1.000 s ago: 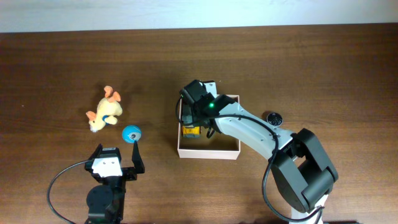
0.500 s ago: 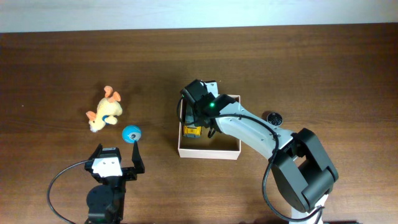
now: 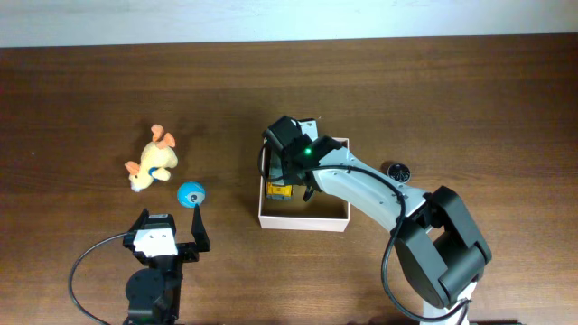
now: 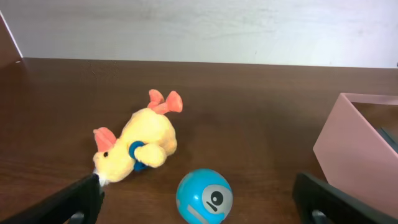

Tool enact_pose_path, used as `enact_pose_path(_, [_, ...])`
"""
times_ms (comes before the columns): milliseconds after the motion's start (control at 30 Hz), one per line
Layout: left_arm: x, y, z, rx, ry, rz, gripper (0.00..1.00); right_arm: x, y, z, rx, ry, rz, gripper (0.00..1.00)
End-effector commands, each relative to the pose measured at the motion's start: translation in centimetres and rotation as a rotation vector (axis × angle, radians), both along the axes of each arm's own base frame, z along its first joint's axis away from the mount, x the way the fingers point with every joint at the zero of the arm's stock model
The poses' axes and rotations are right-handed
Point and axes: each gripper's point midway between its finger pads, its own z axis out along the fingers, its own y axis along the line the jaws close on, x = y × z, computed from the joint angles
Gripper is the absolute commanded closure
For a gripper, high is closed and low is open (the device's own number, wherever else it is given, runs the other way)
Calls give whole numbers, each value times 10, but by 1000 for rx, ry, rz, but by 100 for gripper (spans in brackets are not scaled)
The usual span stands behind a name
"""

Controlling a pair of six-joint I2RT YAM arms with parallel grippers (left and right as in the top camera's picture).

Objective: Pack container
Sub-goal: 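Raise the right gripper out of the box and move to the black puck, then lower the right gripper and close it on the black puck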

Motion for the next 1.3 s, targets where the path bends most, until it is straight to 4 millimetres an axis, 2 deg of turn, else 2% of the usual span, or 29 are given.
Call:
enact_pose_path(0, [0,0,-1,17,0,-6,1,13,5,57,63,-113,1,60])
enact_pose_path(167, [0,0,-1,17,0,-6,1,10,0,109,100,-183,8,60])
enact_pose_path(267, [0,0,-1,17,0,-6,1,6,-15,146,100,-241,-19,59])
enact_pose_path(333, [0,0,-1,17,0,-6,1,3,-35,170,96,-283,-55,59])
enact_pose_path(433, [0,0,-1,17,0,-6,1,-1,-70,194,102,-313,-119,55])
enact_pose_path(467, [0,0,-1,17,-1,-6,1,-1,-81,198,93,-314,-133,54])
enact_pose_path(533, [0,0,-1,17,0,-6,1,-1,-105,200,64,-301,-165,45])
enact_pose_path(600, [0,0,-1,17,0,-6,1,-2,-135,190,27,-251,-221,37])
enact_pose_path(700, [0,0,-1,17,0,-6,1,-2,-154,169,29,-191,-242,32])
enact_pose_path(833, [0,0,-1,17,0,-6,1,-6,-171,129,53,-117,-281,29])
enact_pose_path(967, [0,0,-1,17,0,-6,1,-16,-174,81,103,-43,-268,28])
enact_pose_path(1000, [0,0,-1,17,0,-6,1,-21,-176,64,116,-23,-271,28])
enact_pose_path(1033, [0,0,-1,17,0,-6,1,-23,-177,56,118,-17,-273,28])
enact_pose_path(1100, [0,0,-1,17,0,-6,1,-26,-179,43,110,-11,-263,28])
enact_pose_path(1267, [0,0,-1,17,0,-6,1,-28,-179,30,69,-11,-167,27])
